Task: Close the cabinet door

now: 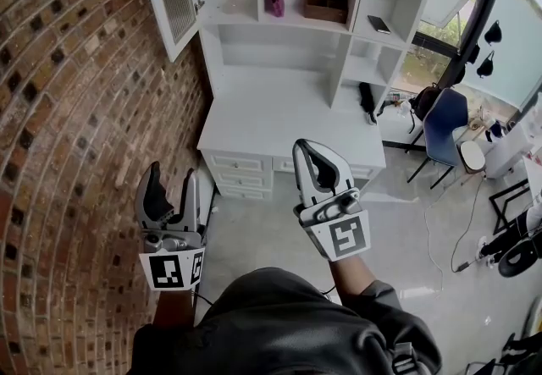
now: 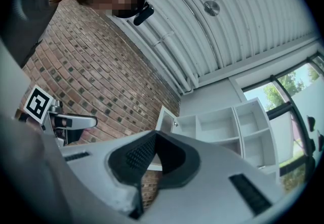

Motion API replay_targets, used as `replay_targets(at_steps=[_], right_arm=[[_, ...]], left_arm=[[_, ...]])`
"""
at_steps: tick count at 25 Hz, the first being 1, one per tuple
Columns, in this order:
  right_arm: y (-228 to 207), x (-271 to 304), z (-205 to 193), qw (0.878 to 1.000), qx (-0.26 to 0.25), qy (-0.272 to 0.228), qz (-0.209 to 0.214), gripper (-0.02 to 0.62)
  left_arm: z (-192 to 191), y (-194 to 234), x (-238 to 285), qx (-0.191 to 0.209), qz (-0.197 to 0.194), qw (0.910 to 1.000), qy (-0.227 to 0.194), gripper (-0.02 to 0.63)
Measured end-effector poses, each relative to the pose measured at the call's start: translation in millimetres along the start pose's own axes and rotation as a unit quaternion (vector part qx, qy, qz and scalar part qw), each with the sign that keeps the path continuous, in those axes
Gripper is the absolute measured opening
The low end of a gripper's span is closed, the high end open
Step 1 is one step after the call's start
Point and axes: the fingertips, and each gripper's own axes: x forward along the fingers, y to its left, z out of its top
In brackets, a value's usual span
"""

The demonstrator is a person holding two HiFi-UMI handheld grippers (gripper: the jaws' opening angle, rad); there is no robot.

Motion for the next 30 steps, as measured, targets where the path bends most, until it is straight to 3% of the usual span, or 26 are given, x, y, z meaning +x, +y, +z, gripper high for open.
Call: replay_targets(at_steps=[21,30], right_arm=[[-32.7,-23.3,-21.3,0.999,0.025,0.013,0.035,0.0],[-33.4,-9.6,-44.8,0.998,0.04,0.015,0.052,0.0]], left_arm=[[-6.6,-36.0,10.8,0.025,0.029,0.999,0.025,0.229],[-23.5,-24.7,13.9,0.035,0.052,0.9974,0.036,0.224]])
